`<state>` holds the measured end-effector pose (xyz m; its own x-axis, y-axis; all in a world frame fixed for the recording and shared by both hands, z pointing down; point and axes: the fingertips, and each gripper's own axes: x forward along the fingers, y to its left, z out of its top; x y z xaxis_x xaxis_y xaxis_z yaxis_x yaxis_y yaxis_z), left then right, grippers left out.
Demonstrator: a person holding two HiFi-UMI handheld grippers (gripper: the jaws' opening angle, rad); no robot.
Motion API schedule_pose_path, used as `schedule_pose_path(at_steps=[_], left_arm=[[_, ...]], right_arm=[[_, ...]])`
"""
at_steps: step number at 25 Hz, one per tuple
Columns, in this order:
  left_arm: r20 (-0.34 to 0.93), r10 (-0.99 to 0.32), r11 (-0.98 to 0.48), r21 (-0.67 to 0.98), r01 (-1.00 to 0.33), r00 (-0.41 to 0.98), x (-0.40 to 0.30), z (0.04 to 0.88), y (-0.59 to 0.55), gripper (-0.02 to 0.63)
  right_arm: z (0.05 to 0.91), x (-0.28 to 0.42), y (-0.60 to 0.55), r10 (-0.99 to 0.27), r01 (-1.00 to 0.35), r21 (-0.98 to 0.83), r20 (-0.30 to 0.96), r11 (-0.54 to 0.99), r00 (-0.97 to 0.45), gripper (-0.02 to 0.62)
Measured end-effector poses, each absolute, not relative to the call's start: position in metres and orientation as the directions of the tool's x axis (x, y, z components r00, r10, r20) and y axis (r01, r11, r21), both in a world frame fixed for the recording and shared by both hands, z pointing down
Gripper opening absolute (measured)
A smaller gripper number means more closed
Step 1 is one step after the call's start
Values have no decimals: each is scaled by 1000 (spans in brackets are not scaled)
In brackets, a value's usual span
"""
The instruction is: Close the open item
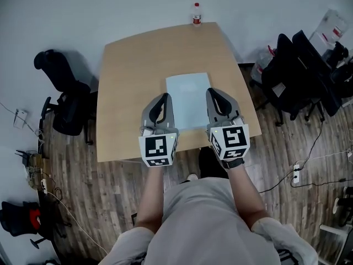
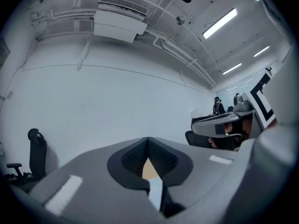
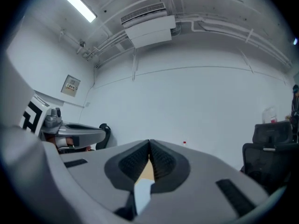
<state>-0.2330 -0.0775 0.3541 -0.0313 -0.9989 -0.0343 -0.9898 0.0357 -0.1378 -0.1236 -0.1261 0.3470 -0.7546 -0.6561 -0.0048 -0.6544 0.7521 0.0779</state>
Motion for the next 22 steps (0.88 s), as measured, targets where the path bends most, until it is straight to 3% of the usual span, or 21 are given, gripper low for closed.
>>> schedule_pose_path(at_steps=[22], left_arm=[[-46,-998,51,-58,-997,-48,-231,364,-44,9]], right_arm=[[363,-108,-92,-684,-680,97,15,727,-729,12]])
